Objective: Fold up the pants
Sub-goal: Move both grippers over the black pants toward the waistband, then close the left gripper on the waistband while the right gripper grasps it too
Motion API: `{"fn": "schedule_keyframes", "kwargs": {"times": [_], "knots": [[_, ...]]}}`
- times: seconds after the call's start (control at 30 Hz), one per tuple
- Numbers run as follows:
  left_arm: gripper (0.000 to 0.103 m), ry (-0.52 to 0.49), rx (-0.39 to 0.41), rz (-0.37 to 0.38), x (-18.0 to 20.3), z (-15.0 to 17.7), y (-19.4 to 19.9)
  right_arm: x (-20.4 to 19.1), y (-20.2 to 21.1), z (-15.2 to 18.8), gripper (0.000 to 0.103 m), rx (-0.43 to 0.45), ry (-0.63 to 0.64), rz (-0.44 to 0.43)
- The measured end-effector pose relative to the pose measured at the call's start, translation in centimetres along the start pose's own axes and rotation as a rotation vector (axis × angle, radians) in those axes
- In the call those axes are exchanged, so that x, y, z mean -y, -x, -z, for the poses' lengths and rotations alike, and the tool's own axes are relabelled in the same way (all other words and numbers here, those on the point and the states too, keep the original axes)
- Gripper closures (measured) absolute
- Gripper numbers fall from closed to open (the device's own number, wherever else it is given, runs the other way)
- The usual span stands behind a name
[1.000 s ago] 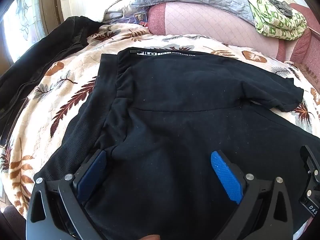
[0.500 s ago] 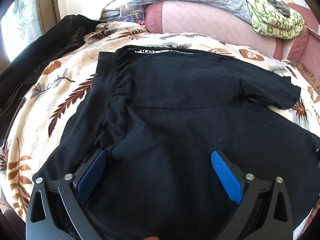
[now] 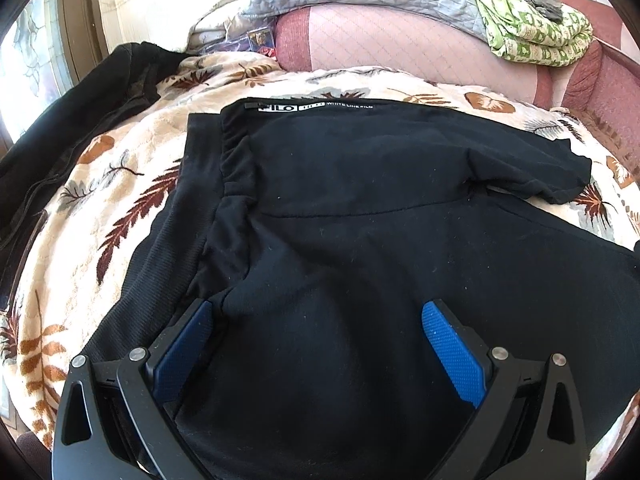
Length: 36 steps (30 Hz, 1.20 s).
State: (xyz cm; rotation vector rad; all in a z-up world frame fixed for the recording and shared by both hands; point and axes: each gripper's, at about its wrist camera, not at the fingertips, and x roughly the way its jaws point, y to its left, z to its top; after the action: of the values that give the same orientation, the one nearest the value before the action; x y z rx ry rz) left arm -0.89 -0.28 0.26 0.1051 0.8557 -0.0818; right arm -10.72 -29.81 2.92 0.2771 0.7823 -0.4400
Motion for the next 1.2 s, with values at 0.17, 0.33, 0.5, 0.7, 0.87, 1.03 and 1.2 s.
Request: {"fn": "schedule_keyframes", "kwargs": {"times": [0.17,0.33,0.5,0.7,0.87,1.03,1.2], "knots": [[0.0,0.007,-0.007,0.001,-0.1,0.0,0.5,1.3,1.8,-0.7,0.001,0.076,-0.034,0.045],[0.0,0.054,0.092,0.014,-1.4,0.0,4.5,0.4,6.5,-1.1,0.001,0.289,0.047,0.173],[0.0,0.111,0.249,0.106,-4.3,0.5,12.0,-1.0,14.2,-0.4,0.0,0.571,0.09,0.332],[0.0,0.113,0.369,0.065,-7.4,0.4,19.3,-1.8,21.7,-1.7,0.0,0.745,0.145,0.351],[0.0,0.155,0.274,0.099,-9.4,0.3,21.0,-1.1,22.0,-5.5,0.0,0.584,0.216,0.076],[0.0,0.185,0.251,0.127,-11.4,-0.6,22.1,-0.8,20.0,-8.1,0.0,0.479,0.263,-0.045],[0.0,0.116,0.217,0.203,-11.2,-3.8,21.4,-0.2,17.6,-10.8,0.0,0.455,0.355,-0.02]]}}
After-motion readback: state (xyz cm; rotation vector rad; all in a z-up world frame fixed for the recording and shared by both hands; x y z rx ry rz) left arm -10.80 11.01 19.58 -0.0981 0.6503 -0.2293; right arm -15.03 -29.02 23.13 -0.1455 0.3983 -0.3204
